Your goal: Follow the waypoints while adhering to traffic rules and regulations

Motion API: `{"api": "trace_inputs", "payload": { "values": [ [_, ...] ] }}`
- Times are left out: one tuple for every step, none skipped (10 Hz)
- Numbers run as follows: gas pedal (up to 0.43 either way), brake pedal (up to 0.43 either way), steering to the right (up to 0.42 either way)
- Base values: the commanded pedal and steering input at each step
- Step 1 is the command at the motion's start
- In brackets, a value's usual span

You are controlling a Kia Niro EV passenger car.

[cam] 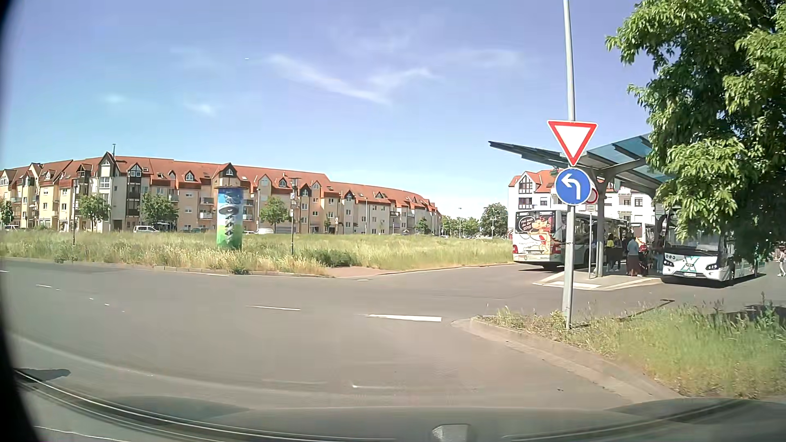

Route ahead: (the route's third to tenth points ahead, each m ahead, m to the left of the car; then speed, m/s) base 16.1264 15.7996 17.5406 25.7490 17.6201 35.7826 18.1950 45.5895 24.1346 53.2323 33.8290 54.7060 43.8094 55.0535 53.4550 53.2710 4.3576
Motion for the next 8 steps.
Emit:
{"api": "trace_inputs", "payload": {
  "values": [
    [0.0,0.238,-0.122],
    [0.0,0.256,-0.143],
    [0.0,0.256,-0.171],
    [0.0,0.256,-0.196],
    [0.0,0.256,-0.209],
    [0.0,0.256,-0.218],
    [0.0,0.256,-0.223],
    [0.0,0.256,-0.226]
  ]
}}
